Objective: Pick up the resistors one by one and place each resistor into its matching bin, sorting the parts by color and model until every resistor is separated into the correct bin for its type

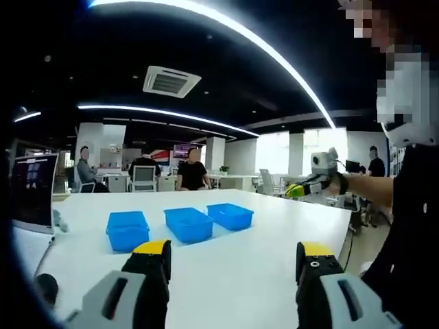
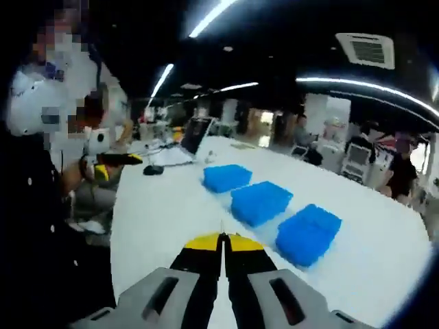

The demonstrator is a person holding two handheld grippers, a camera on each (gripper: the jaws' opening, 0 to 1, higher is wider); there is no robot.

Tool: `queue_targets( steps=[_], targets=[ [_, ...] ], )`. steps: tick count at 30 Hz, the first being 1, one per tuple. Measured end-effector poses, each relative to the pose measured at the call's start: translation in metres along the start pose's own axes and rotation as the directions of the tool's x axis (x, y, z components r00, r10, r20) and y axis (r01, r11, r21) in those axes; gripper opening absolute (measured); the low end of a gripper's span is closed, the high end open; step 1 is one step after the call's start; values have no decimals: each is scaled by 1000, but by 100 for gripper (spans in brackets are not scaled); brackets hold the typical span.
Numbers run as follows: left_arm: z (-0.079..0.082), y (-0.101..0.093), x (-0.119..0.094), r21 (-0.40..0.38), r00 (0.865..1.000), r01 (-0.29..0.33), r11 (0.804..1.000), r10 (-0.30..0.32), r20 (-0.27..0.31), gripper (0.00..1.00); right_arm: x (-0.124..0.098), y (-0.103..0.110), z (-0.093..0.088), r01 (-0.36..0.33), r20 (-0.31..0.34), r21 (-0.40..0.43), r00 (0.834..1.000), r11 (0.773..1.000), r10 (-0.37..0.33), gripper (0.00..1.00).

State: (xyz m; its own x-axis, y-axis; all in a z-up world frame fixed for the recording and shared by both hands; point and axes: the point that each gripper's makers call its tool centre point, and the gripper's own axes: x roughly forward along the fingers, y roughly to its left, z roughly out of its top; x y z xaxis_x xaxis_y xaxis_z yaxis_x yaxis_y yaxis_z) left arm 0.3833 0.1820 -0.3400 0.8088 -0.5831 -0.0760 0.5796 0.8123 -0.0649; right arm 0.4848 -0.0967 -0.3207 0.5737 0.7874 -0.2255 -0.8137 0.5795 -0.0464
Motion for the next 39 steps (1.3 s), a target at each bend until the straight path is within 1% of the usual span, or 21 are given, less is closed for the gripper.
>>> queue_targets(
  steps=[1,3,5,7,9,11,13,15,17,19,21,26,27,28,29,30,31,32,35,38,39],
  targets=[
    [1,0,1,0,1000,3,1000,-3,0,75,-15,-6,1,67,64,42,995,997,-70,5],
    [2,-1,4,1,1000,10,1000,-10,-1,75,-37,-11,2,161,150,109,973,981,-176,5],
    [3,-1,6,1,1000,14,1000,-14,-4,75,-50,-10,3,224,193,149,949,963,-250,5],
    [3,-2,6,2,1000,17,1000,-17,-8,75,-60,-7,4,277,210,165,928,947,-308,5],
    [2,-2,6,4,1000,19,1000,-19,-14,75,-63,-3,7,314,223,145,913,938,-340,5],
    [2,-2,6,5,1000,20,1000,-20,-17,75,-62,-2,13,314,232,158,910,936,-344,5],
    [3,-2,5,6,1000,19,1000,-19,-16,75,-56,-6,20,317,244,154,906,936,-347,5],
    [3,-1,1,4,1000,11,1000,-11,-10,75,-48,-16,26,321,246,159,903,934,-353,5],
    [3,0,-1,1,1000,0,1000,0,-6,75,-35,-31,33,321,251,185,898,929,-360,5],
    [3,1,-5,-2,1000,-12,1000,12,-1,75,-22,-43,38,320,246,186,900,929,-359,5],
    [4,2,-8,-4,1000,-23,1000,23,4,75,-7,-60,43,334,235,175,899,926,-369,5],
    [4,3,-14,-4,999,-40,999,40,6,75,41,-96,54,323,207,141,915,936,-347,5],
    [4,3,-15,-5,999,-43,999,43,8,75,52,-102,54,322,195,125,919,938,-342,5],
    [4,3,-16,-5,999,-44,999,44,8,75,63,-115,54,349,177,71,918,935,-356,5],
    [4,3,-17,-7,999,-49,999,49,10,75,74,-121,54,346,174,78,919,935,-354,5],
    [4,3,-18,-6,999,-52,999,52,11,75,84,-127,52,343,151,81,924,936,-352,5],
    [4,4,-19,-6,998,-55,998,55,11,75,90,-131,51,340,144,86,926,936,-349,5],
    [4,4,-20,-6,998,-58,998,58,12,75,99,-137,52,340,143,83,926,937,-349,5],
    [5,5,-24,-8,997,-69,998,69,17,75,122,-148,49,346,108,76,930,935,-352,5],
    [6,5,-26,-7,997,-74,997,74,18,75,141,-158,45,354,85,68,929,933,-359,5],
    [6,5,-27,-6,997,-76,997,76,17,75,147,-162,41,363,69,54,928,930,-366,5]
  ],
)
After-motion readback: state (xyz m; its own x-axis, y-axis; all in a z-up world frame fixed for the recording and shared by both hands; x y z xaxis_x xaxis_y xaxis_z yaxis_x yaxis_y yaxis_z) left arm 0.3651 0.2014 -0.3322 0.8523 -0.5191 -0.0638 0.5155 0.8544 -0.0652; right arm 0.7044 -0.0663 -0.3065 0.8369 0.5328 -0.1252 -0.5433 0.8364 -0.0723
